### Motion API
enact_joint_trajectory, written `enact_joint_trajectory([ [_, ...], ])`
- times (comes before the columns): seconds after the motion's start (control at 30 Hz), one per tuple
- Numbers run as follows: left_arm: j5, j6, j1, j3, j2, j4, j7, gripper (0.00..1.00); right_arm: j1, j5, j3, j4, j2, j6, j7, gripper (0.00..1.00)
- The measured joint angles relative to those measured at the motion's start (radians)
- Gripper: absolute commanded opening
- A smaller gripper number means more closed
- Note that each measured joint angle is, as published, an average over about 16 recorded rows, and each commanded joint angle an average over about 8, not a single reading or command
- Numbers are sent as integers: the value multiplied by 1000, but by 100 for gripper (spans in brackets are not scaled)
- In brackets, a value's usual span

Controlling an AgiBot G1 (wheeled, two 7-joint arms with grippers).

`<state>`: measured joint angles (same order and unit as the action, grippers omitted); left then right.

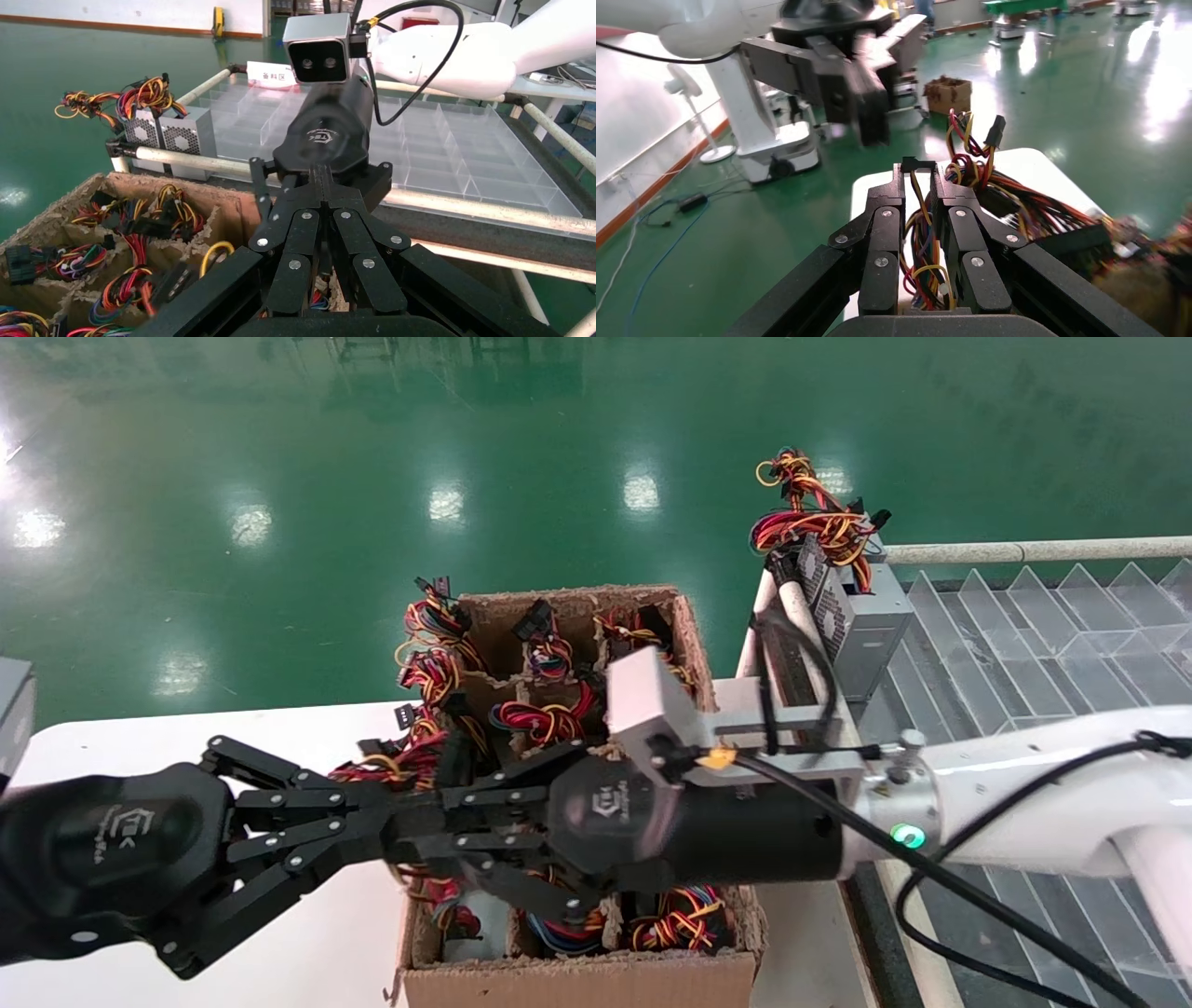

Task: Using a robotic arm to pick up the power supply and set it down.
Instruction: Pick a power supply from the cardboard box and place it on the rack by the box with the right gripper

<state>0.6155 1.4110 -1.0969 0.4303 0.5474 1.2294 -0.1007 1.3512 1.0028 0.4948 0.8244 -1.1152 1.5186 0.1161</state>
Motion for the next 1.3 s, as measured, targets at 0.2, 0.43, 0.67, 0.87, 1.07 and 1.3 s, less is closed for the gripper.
enact_joint_trajectory([
  [0.2,0,0,0,0,0,0,0,0,-17,-40,-28,-12,14,-11,-7,0],
  [0.43,0,0,0,0,0,0,0,0,0,-87,-59,-75,-10,-23,-29,0],
  [0.67,0,0,0,0,0,0,0,0,68,-112,-79,-151,-47,-24,-58,0],
  [0.87,0,0,0,0,0,0,0,0,171,-101,-80,-204,-58,-9,-79,0],
  [1.07,0,0,0,0,0,0,0,0,295,-69,-68,-243,-40,18,-92,0],
  [1.3,0,0,0,0,0,0,0,0,421,-37,-52,-277,5,44,-101,0],
])
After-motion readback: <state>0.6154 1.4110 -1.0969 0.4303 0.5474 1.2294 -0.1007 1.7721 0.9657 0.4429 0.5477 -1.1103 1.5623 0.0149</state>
